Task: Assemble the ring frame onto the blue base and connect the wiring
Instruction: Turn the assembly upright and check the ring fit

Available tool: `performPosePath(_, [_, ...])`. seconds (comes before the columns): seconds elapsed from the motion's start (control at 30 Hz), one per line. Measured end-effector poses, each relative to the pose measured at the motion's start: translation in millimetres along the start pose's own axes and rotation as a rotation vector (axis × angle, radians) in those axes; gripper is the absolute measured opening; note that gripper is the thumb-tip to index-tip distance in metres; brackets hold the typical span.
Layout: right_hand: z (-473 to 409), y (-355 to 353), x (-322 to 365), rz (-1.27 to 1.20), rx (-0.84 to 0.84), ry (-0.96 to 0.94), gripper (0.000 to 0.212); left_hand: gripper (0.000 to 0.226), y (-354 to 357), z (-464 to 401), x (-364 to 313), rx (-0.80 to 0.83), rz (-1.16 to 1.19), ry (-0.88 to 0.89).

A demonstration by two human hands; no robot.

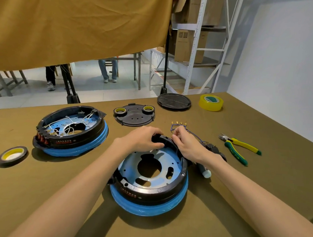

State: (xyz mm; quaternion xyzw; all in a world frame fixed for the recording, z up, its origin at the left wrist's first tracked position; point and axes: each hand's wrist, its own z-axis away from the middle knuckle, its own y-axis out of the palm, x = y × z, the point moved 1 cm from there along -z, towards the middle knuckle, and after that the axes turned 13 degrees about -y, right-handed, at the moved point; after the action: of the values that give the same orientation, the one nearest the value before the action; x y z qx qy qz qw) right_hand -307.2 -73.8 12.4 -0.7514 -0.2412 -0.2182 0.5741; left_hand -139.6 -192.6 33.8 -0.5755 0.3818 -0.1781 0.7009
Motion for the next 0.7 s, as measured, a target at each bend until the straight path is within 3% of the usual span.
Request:
performPosePath(0.2, [-6, 1, 6, 0.021, 0.079, -0.02, 0.013, 0.025, 1, -12, 8, 0.044, -0.102, 0.033])
performPosePath(0.5, [-4, 12, 16, 0.036, 0.032, 0.035, 0.017, 0.041, 6, -9, 12, -0.001, -0.262, -0.012])
performPosePath(0.7, [-1, 12, 18, 0.019, -0.013, 0.062, 0.017, 0.052, 9, -10, 13, -0.006, -0.236, -0.066])
